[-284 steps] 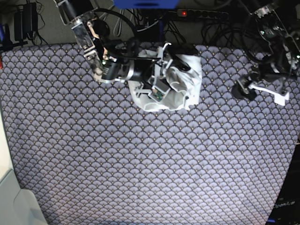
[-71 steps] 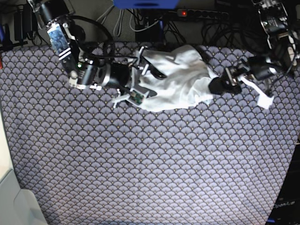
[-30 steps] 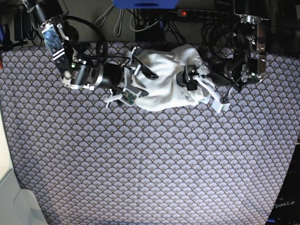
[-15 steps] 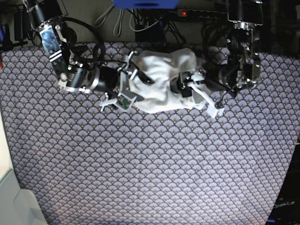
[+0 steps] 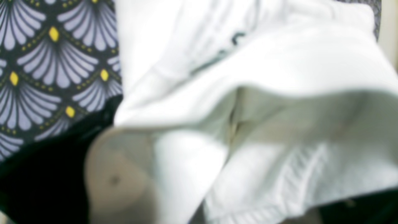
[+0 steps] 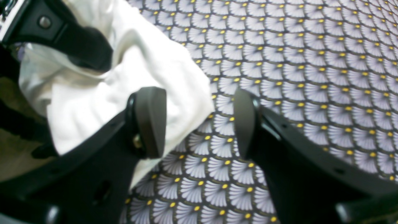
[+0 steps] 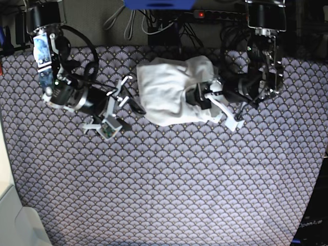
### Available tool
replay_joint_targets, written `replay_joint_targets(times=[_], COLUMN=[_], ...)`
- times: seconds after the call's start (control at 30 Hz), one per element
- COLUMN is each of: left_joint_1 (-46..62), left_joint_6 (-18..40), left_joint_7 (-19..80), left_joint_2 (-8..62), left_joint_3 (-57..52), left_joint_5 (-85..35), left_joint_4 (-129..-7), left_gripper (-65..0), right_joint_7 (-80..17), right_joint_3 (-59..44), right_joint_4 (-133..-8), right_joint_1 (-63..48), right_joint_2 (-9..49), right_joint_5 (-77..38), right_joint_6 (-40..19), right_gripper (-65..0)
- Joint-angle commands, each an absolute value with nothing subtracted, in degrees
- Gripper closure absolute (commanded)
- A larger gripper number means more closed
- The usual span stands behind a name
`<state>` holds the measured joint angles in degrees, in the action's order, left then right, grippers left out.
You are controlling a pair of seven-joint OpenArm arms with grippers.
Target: Fold the T-shirt properly
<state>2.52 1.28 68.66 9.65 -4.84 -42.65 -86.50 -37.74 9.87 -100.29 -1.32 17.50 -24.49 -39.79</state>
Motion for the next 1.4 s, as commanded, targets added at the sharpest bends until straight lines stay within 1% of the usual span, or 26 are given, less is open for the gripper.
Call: replay_joint_targets(times=[0.0,0.07,0.13,0.17,0.2,0.33,0.47,0.53,0.57,0.6,0.67,0.83,0.93,1.03,1.2,1.37], left_joint_1=[3.03,1.8,1.36,1.27,1.01,-1.27,-3.74,-5.85,-6.99,-8.4,-11.12,-17.45,-21.49,-24.92,-29.14,-30.55], left_joint_6=[0.31,0.31,0.22,0.22,0.22,0.22,-0.04,-0.22,-0.22,-0.22,-0.22,0.04,0.04,0.22,0.31,0.31], left_joint_7=[70.99,70.99,70.99,70.99,70.99,71.08,71.08,71.08,71.08,71.08,71.43,71.08,71.08,70.73,63.16,53.85], left_joint_2=[9.54,9.89,9.98,9.98,10.07,10.15,11.3,12.35,12.7,12.88,12.88,12.53,10.95,8.22,4.35,1.89], left_joint_3=[-3.56,-1.63,-0.4,0.13,0.31,0.48,1.89,4.26,6.02,7.87,12.09,24.75,32.75,38.02,46.29,54.81], left_joint_5=[-40.92,-40.92,-40.92,-40.92,-40.92,-40.84,-40.84,-39.78,-38.46,-36.62,-31.87,-19.65,-13.85,-7.87,0.4,7.52], left_joint_4=[-85.85,-85.76,-85.76,-85.49,-85.41,-83.82,-83.38,-83.38,-83.38,-83.38,-83.38,-83.38,-82.68,-79.43,-72.04,-66.51], left_gripper=[-43.4,-28.4,-15.7,-11.9,-10.8,-10.5,-9.7,-4.8,-1.0,0.0,-0.8,-0.3,-0.3,-0.3,-0.3,-0.3], right_joint_7=[-36.26,-36.26,-36.26,-36.26,-36.26,-36.26,-36.53,-36.53,-36.53,-36.53,-36.53,-36.62,-36.62,-36.62,-36.62,-36.62], right_joint_3=[9.1,8.22,7.08,6.37,5.41,1.8,-4.0,-6.2,-7.34,-8.31,-9.98,-14.02,-16.13,-18.42,-22.55,-25.01], right_joint_4=[-101.41,-101.41,-101.41,-101.41,-101.41,-101.49,-101.49,-101.49,-101.49,-101.49,-101.49,-101.49,-101.41,-101.32,-101.14,-101.14], right_joint_1=[-0.57,-0.57,-0.57,-0.57,-0.57,-0.57,-0.57,-0.66,-0.84,-1.01,-1.1,-2.15,-2.68,-3.12,-4.35,-6.29], right_joint_2=[17.71,17.71,17.71,17.71,17.71,17.71,17.71,17.71,17.8,17.8,17.8,17.89,18.07,18.07,18.24,19.38], right_joint_5=[-25.71,-25.71,-25.71,-25.71,-25.71,-25.89,-25.89,-25.89,-25.89,-25.89,-25.89,-25.89,-25.89,-25.71,-25.63,-25.63], right_joint_6=[-40.0,-40.0,-40.0,-40.0,-40.0,-40.0,-40.0,-40.0,-40.0,-40.0,-40.0,-40.0,-40.0,-40.0,-40.0,-40.0], right_gripper=[-35.1,-35.0,-35.0,-34.9,-34.9,-34.8,-34.8,-34.8,-34.8,-34.8,-34.8,-34.8,-34.8,-34.8,-34.8,-34.8])
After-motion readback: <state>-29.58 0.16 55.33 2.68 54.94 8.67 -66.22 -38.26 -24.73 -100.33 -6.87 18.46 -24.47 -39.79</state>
